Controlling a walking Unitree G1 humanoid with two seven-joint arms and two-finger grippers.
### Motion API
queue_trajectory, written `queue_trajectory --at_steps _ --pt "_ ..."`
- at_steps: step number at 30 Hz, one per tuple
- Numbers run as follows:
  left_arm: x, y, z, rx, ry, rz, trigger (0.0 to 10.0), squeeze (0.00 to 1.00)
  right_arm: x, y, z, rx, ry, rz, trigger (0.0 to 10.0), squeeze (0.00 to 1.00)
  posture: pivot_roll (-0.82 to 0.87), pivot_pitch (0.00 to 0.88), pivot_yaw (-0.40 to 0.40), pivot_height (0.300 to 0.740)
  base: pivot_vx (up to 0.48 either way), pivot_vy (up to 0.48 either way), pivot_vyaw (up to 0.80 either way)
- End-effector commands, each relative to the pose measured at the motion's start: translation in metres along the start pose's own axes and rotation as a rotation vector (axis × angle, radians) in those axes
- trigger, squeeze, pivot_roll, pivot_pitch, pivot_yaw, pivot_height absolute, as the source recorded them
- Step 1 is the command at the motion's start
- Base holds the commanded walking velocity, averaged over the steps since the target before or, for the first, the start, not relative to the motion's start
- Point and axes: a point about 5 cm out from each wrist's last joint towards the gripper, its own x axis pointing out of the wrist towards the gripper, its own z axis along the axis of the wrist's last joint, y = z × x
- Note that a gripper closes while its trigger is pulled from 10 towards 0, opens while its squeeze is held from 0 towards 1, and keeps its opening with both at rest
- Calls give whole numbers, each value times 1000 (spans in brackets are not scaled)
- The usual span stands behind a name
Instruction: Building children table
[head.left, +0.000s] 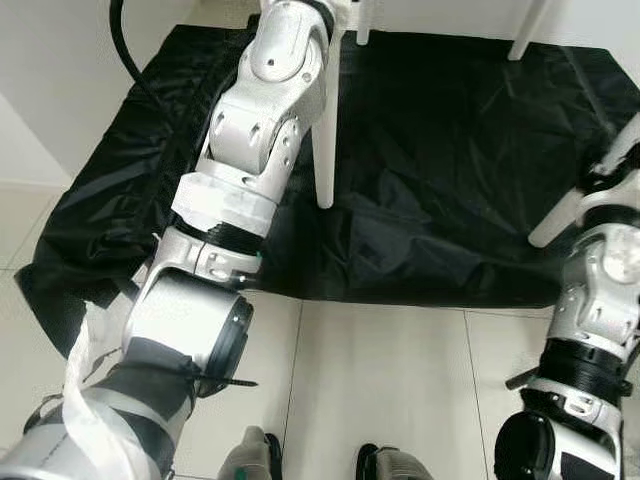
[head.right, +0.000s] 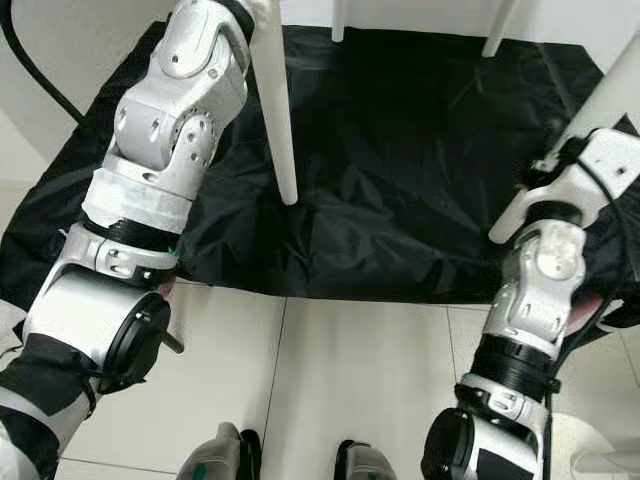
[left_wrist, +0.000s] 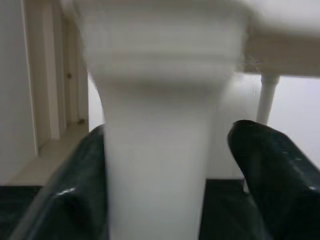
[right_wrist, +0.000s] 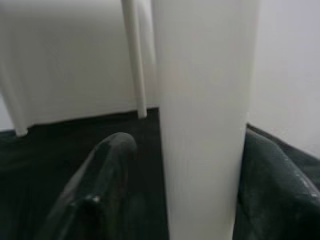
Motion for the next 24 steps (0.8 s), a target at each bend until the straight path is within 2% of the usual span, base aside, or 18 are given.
queue_trajectory --at_steps 1,6,7,9,10,11,13,15,16,18,19,24 --pt "-5 -26 -19 -12 91 -197 10000 1000 -6 24 -19 37 87 113 10000 1000 -74 189 64 740 0 0 0" --pt "-12 -26 -25 18 119 -212 10000 1000 -8 28 -14 78 32 142 10000 1000 -64 194 61 740 0 0 0" --pt "-15 -26 -27 27 125 -217 10000 0 -9 29 -12 95 19 146 10000 1000 -61 196 62 740 0 0 0" --pt "-16 -26 -28 30 128 -219 10000 0 -10 30 -10 98 7 149 10000 1000 -60 196 63 740 0 0 0" --pt "-19 -25 -29 31 135 -217 10000 0 -12 30 -9 108 -1 149 10000 337 -59 195 66 740 0 0 0" --pt "-22 -23 -31 31 141 -213 10000 0 -14 30 -9 114 -8 151 10000 0 -59 195 69 740 0 0 0" --pt "-22 -23 -31 31 141 -213 10000 0 -14 30 -9 114 -8 151 10000 0 -59 195 69 740 0 0 0" --pt "-32 -19 -35 43 158 -206 10000 0 -20 30 -9 136 -17 152 10000 0 -58 196 73 740 0 0 0" --pt "-32 -19 -35 43 158 -206 10000 0 -20 30 -9 136 -17 152 10000 0 -58 196 73 740 0 0 0" --pt "-45 -11 -42 57 176 -185 10000 0 -27 30 -10 141 -21 156 10000 0 -58 197 74 740 0 0 0" --pt "-45 -11 -42 57 176 -185 10000 0 -27 30 -10 141 -21 156 10000 0 -58 197 74 740 0 0 0" --pt "-67 8 -49 38 190 -114 10000 0 -43 31 -10 158 -41 153 10000 0 -54 200 71 740 0 0 0"
